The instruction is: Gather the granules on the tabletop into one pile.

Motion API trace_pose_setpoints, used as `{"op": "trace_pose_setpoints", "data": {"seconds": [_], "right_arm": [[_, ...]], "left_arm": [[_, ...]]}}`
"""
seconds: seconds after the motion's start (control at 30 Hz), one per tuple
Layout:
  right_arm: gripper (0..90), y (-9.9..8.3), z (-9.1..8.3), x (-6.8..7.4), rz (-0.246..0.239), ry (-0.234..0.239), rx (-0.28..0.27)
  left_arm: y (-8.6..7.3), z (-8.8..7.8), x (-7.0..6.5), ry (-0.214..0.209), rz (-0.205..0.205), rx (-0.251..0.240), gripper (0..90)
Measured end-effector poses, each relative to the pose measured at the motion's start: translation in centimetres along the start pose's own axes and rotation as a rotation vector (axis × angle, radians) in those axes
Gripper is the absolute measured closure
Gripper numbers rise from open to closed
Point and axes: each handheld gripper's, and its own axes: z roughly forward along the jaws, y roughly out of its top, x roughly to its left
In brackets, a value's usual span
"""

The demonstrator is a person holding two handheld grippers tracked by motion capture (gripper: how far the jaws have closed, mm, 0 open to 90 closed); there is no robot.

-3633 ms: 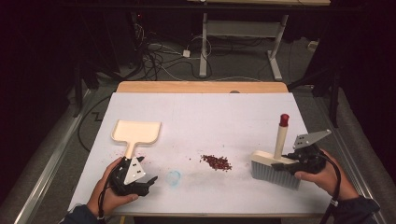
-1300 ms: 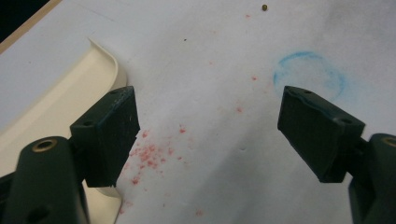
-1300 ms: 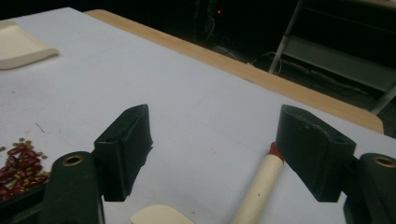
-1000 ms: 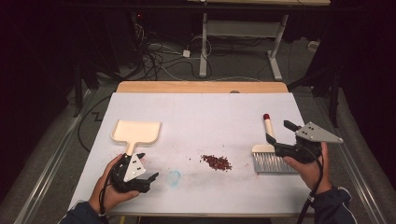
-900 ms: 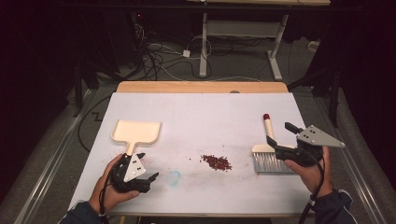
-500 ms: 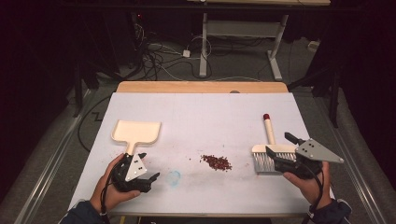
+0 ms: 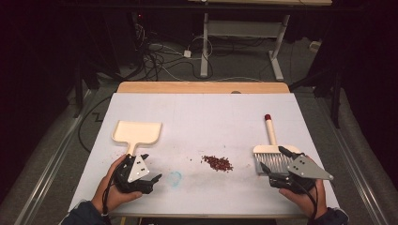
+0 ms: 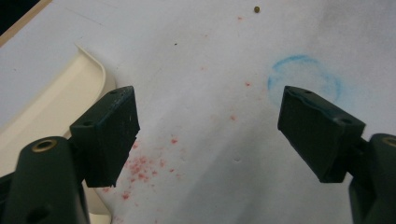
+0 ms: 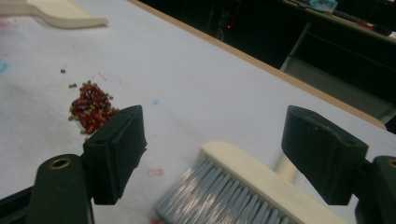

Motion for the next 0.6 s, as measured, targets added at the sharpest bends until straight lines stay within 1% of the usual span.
{"op": "trace_pose_setpoints", "data": {"seconds": [0.07, 0.13, 0.27, 0.37, 0.4, 0.43, 0.53, 0.6], "right_arm": [[20.8, -0.5, 0.0, 0.3, -0.007, 0.002, 0.005], [20.0, -0.9, 0.0, 0.5, -0.004, 0.020, 0.018], [18.4, -1.8, 0.1, 1.1, -0.016, 0.043, 0.049], [18.3, -2.0, 0.3, 1.5, -0.053, 0.043, 0.086], [18.1, -1.9, 0.3, 1.6, -0.067, 0.034, 0.090], [18.1, -1.9, 0.3, 1.7, -0.071, 0.029, 0.084], [17.5, -1.8, 0.2, 1.7, -0.069, 0.037, 0.072], [17.4, -1.7, 0.2, 1.7, -0.072, 0.037, 0.073]], "left_arm": [[0.0, 0.0, -0.1, -0.001, 0.001, 0.001, 19.7], [0.0, 0.1, -0.2, 0.000, 0.002, 0.001, 19.7], [0.1, 0.0, -0.2, 0.000, 0.005, 0.005, 19.7], [0.2, 0.1, -0.3, -0.001, 0.007, 0.002, 19.7], [0.2, 0.1, -0.2, -0.001, 0.010, 0.005, 19.7], [0.2, 0.1, -0.3, -0.002, 0.012, 0.005, 19.7], [0.2, 0.1, -0.4, -0.002, 0.014, -0.007, 19.7], [0.1, 0.0, -0.4, -0.002, 0.024, 0.000, 19.7]]}}
